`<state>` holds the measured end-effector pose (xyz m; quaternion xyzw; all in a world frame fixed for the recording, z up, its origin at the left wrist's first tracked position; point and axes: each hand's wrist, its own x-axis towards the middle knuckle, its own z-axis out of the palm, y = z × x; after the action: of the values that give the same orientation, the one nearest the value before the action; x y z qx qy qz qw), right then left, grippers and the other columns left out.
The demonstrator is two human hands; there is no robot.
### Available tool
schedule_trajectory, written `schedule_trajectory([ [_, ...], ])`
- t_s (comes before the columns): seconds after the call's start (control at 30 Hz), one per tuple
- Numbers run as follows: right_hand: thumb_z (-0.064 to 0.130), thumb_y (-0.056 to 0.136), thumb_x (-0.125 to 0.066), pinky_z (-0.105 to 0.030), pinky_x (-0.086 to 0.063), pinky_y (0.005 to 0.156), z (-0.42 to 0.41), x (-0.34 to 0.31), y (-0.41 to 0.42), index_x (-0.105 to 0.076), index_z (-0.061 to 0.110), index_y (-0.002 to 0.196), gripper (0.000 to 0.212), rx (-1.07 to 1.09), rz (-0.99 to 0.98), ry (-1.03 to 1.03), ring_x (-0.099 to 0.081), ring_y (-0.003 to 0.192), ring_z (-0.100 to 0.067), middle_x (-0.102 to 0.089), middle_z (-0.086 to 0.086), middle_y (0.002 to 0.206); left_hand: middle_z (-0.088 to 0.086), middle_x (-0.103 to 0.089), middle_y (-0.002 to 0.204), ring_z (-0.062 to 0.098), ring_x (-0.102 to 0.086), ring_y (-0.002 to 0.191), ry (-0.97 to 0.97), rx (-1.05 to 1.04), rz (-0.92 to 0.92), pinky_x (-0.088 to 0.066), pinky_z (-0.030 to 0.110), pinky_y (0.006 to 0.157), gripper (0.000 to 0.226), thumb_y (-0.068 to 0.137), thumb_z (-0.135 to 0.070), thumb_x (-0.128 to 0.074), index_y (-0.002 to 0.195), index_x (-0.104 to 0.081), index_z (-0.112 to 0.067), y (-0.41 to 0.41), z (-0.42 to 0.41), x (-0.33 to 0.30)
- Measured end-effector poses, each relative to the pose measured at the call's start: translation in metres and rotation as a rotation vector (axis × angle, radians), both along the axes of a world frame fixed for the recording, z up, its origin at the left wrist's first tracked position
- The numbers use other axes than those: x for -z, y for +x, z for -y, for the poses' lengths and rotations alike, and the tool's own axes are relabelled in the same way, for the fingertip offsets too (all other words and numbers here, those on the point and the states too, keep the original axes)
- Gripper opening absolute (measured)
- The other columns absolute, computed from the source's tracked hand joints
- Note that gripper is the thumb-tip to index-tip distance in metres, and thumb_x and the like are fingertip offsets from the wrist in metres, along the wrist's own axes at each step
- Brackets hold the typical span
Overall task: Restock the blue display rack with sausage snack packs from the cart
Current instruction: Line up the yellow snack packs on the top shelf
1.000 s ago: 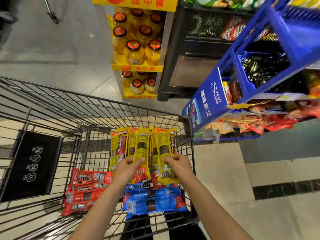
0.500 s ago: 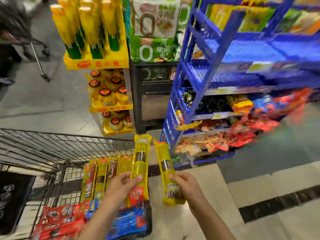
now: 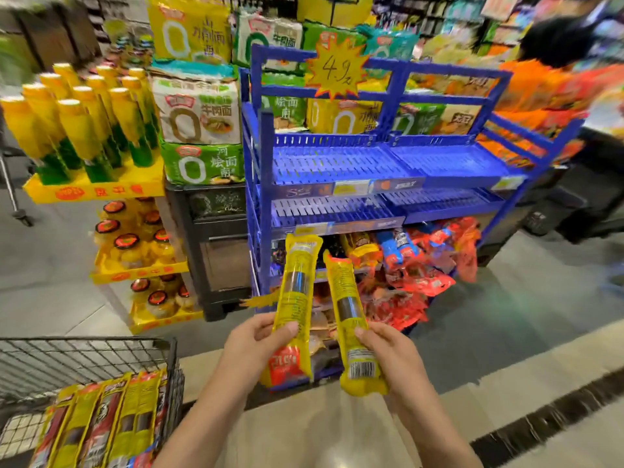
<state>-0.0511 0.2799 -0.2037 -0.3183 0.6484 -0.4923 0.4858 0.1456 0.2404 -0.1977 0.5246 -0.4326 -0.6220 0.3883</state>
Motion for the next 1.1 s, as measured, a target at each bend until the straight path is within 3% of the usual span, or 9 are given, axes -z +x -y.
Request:
schedule_trajectory([
  [0.1, 0.016, 0.082, -0.07, -0.048, -0.052, 0.081, 0.027, -0.021, -0.017, -0.07, 0.01, 0.092, 0.011, -0.006, -0.004, -0.068, -0.068, 0.078, -0.025, -0.073, -0.008, 0.081, 0.006, -0.073, 0.089, 0.01, -0.068, 0.07, -0.093, -0.005, -0.004, -0.051, 0.014, 0.055, 0.014, 0.081, -0.012, -0.069, 0.095, -0.067, -0.014, -0.023, 0.022, -0.027],
  [0.33, 0.022, 0.082, -0.071, -0.024, -0.052, 0.074, 0.099, -0.061, -0.047, -0.067, 0.015, 0.099, 0.019, -0.013, -0.055, -0.205, -0.067, 0.082, -0.007, -0.072, 0.004, 0.088, 0.0, -0.073, 0.077, 0.013, -0.068, 0.072, -0.209, -0.067, -0.018, -0.052, 0.023, 0.062, 0.009, 0.081, -0.014, -0.07, 0.089, -0.069, -0.016, -0.057, 0.088, -0.058],
  [0.43, 0.037, 0.072, -0.075, -0.042, -0.055, 0.084, 0.126, -0.072, -0.057, -0.068, 0.016, 0.101, 0.037, -0.04, -0.048, -0.215, -0.069, 0.086, -0.015, -0.074, 0.0, 0.091, 0.005, -0.074, 0.085, 0.019, -0.068, 0.08, -0.251, -0.096, -0.007, -0.054, 0.033, 0.076, 0.009, 0.081, -0.019, -0.071, 0.089, -0.07, -0.017, -0.07, 0.115, -0.067],
  [0.6, 0.023, 0.084, -0.068, -0.045, -0.055, 0.084, 0.159, -0.083, -0.066, -0.068, 0.013, 0.1, 0.019, -0.075, -0.022, -0.245, -0.069, 0.088, -0.021, -0.074, -0.002, 0.089, 0.005, -0.074, 0.087, 0.023, -0.069, 0.083, -0.249, -0.174, -0.025, -0.053, 0.043, 0.085, 0.015, 0.081, -0.022, -0.071, 0.094, -0.07, -0.015, -0.081, 0.141, -0.076],
  [0.73, 0.021, 0.083, -0.069, -0.048, -0.054, 0.084, 0.192, -0.092, -0.071, -0.068, 0.011, 0.097, 0.018, -0.134, -0.04, -0.268, -0.067, 0.081, -0.02, -0.072, -0.002, 0.085, 0.01, -0.072, 0.09, 0.024, -0.068, 0.077, -0.248, -0.285, 0.001, -0.056, 0.046, 0.078, 0.014, 0.081, -0.023, -0.071, 0.092, -0.068, -0.016, -0.089, 0.159, -0.082],
  [0.87, 0.019, 0.085, -0.068, -0.016, -0.051, 0.059, 0.223, -0.101, -0.075, -0.063, 0.012, 0.095, 0.013, -0.193, -0.03, -0.297, -0.062, 0.069, -0.005, -0.066, 0.004, 0.08, 0.01, -0.068, 0.091, 0.017, -0.065, 0.067, -0.269, -0.414, 0.05, -0.053, 0.028, 0.05, 0.016, 0.08, -0.025, -0.072, 0.092, -0.063, -0.018, -0.093, 0.175, -0.084],
  [0.9, 0.021, 0.086, -0.067, -0.016, -0.051, 0.057, 0.23, -0.105, -0.076, -0.061, 0.015, 0.096, 0.013, -0.208, -0.029, -0.285, -0.061, 0.07, -0.003, -0.065, 0.005, 0.081, 0.008, -0.067, 0.091, 0.016, -0.065, 0.067, -0.278, -0.427, 0.066, -0.05, 0.024, 0.048, 0.015, 0.081, -0.025, -0.072, 0.091, -0.061, -0.021, -0.095, 0.178, -0.086],
  [1.03, 0.039, 0.081, -0.07, -0.053, -0.056, 0.079, 0.254, -0.106, -0.079, -0.057, 0.025, 0.102, 0.028, -0.304, 0.042, -0.209, -0.069, 0.089, -0.034, -0.071, -0.01, 0.1, 0.008, -0.066, 0.094, 0.02, -0.067, 0.072, -0.246, -0.42, 0.085, -0.055, 0.029, 0.052, 0.019, 0.083, -0.027, -0.069, 0.091, -0.052, -0.025, -0.099, 0.19, -0.089],
  [1.1, 0.048, 0.075, -0.072, -0.055, -0.053, 0.084, 0.26, -0.106, -0.082, -0.059, 0.028, 0.103, 0.037, -0.372, 0.024, -0.185, -0.068, 0.095, -0.033, -0.07, -0.01, 0.106, 0.012, -0.067, 0.098, 0.026, -0.069, 0.08, -0.208, -0.396, 0.08, -0.059, 0.042, 0.068, 0.023, 0.083, -0.029, -0.069, 0.097, -0.052, -0.022, -0.099, 0.193, -0.089],
])
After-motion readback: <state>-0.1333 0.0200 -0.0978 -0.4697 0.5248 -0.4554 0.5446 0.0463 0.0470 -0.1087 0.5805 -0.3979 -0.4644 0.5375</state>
